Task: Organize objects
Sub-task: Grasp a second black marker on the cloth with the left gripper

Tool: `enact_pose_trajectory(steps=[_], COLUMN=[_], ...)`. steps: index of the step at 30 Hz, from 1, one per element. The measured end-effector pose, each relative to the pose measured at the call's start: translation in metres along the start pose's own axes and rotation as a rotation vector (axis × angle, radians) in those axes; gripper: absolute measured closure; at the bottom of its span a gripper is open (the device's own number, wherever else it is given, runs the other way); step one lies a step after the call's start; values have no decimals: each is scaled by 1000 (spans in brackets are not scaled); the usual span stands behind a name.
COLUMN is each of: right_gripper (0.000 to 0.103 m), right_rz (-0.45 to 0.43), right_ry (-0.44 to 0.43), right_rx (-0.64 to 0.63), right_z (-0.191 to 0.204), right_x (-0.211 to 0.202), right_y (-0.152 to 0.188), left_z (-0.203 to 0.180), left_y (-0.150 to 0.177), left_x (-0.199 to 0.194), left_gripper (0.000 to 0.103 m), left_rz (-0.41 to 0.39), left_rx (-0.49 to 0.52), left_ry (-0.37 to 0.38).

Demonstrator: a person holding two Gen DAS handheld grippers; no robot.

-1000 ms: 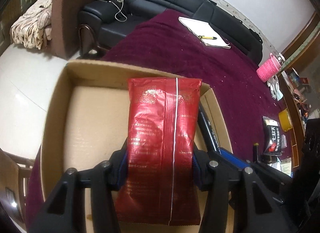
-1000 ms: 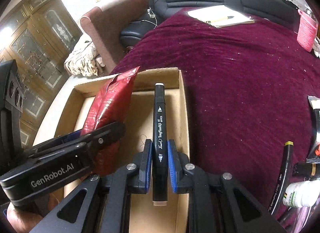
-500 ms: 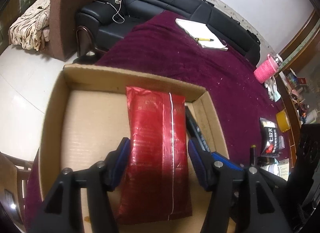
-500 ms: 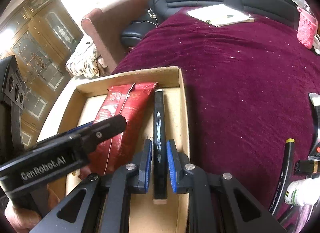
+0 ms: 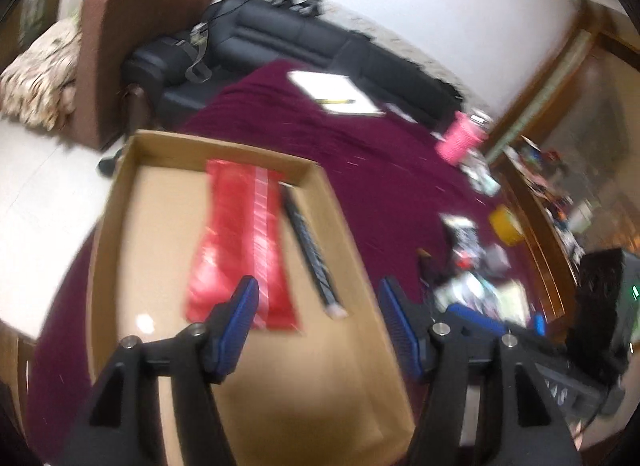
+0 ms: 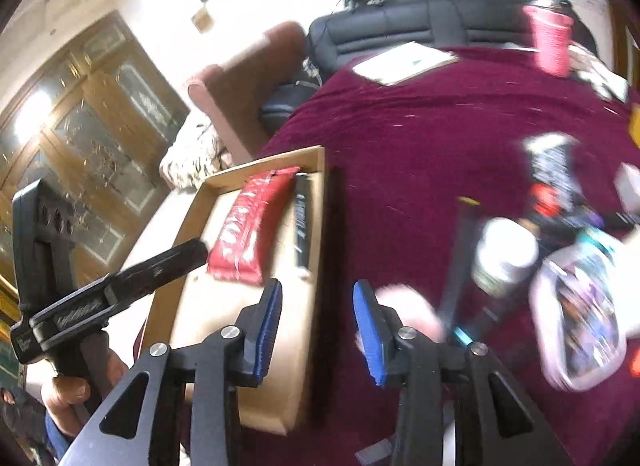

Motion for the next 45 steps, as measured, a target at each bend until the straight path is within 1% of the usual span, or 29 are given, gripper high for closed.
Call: enact_pose_trajectory(steps=[1,2,4,6,7,9,11,12,14,15,16,17,18,20,21,22,23,24,25,28,33,38,39,40,41,42,45], right_gripper=[61,59,59,58,58,57,51,51,50,50,50,50,50,50,50,50,50,50,49,44,43,34,33,29,23,22,16], right_rz=[-24,-36,-50,-72,-77,-120,-148,-155,-157,-146,-126,-99,-78,-11,4,7,7,4,-1,-22,-16,6,7,8,11,13,21], right_ry=[4,18,38,64,75,115,141,144,151,150,142,135,131,114,109,114,122,126,125,110,113,111,112,117,122,127,135], right_rx=[9,16,41,77,86,119,146,158,182,178,162,134,113,42,13,-9,-30,-55,-66,-54,-38,-59,-73,-90,-109,-133,-231], right_z=[-11,-22,-41,-68,-76,-102,-121,-128,-140,-141,-141,-137,-136,-125,-120,-116,-113,-109,-108,-108,-108,-98,-96,-93,-90,-87,-77], right_x=[-16,-29,-49,-74,-81,-104,-119,-124,-128,-126,-123,-119,-116,-105,-102,-101,-100,-100,-100,-104,-103,-99,-98,-97,-96,-96,-93], right_y=[7,13,21,29,31,32,38,41,49,52,58,65,71,89,95,101,104,106,106,105,105,116,117,118,119,118,116], left_z=[-15,-35,-66,-96,-116,-142,-170,-176,-176,-174,-172,-172,-170,-171,-170,-172,-175,-175,-176,-179,-179,-182,-180,-177,-173,-168,-150], left_y=[9,21,43,66,83,103,123,130,133,134,134,134,134,135,137,139,140,137,136,134,136,135,136,135,136,137,140], left_x=[-8,-16,-25,-29,-27,-21,-14,-6,13,25,37,44,48,59,62,67,71,77,84,90,114,117,116,114,109,104,88], left_gripper=[38,36,29,25,24,24,21,20,20,26,45,56,64,64,64,64,64,64,64,64,64,65,71,79,83,88,88], left_rz=[-13,-30,-27,1,39,93,94,103,111,141,188,218,237,275,298,324,327,328,332,351,380,336,319,310,308,311,310], left_rx=[39,100,192,263,298,356,457,502,519,512,491,483,484,517,531,541,546,559,567,570,591,605,609,604,582,552,477], left_ry=[27,56,116,197,252,291,322,305,234,214,216,219,222,220,222,237,233,201,189,200,146,123,99,84,82,91,109])
Point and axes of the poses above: each gripper's, at about its wrist camera, not at the fingertips, and x roughly the way its jaws point, z to its left, y to its underside, the point moved 9 cm from there along x, roughly the way its jaws point, and after that the axes turned 3 degrees about -z, right-handed, at the moved point
